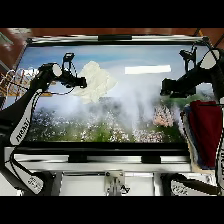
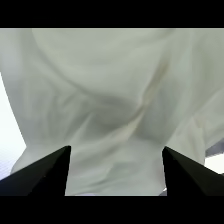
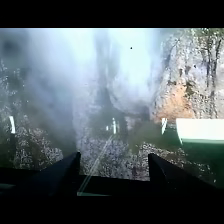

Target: Fold the shirts.

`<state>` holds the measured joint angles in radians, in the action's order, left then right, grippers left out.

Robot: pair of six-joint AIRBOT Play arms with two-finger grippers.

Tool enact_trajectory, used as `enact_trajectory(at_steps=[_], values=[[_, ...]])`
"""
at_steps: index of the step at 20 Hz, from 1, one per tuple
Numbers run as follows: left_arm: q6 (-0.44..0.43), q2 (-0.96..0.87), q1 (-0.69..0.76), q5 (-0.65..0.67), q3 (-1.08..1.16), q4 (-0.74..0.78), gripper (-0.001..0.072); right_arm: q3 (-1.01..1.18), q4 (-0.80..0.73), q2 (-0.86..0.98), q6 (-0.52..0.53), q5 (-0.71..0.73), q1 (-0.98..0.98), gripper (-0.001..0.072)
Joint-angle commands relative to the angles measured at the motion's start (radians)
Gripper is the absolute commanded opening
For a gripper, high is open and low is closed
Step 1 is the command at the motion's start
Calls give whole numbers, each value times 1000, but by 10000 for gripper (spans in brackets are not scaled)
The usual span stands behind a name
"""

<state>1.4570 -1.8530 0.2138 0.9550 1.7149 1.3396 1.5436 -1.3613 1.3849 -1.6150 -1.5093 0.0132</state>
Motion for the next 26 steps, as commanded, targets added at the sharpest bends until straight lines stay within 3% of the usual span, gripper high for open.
enact_trajectory(at_steps=[1,5,7,9,11,16,19,22,26], values=[[-118,-33,21,21,8,0,692,1,2,0,0,2,1,544],[-155,-66,31,-13,9,7,692,1,39,0,0,2,1,543],[-130,-79,31,-21,9,31,645,1,51,0,0,2,1,544],[-93,-84,29,-20,9,56,276,1,51,0,0,2,1,543],[-91,-79,28,-7,16,56,31,1,51,0,0,4,1,544],[-95,41,59,78,162,55,28,5,174,-9,-14,105,0,543],[-95,217,119,71,296,27,28,89,154,-52,44,129,0,544],[-95,418,223,-61,352,-43,28,226,22,-134,105,180,0,544],[-95,610,374,-232,352,-41,28,336,-135,-290,105,315,0,543]])
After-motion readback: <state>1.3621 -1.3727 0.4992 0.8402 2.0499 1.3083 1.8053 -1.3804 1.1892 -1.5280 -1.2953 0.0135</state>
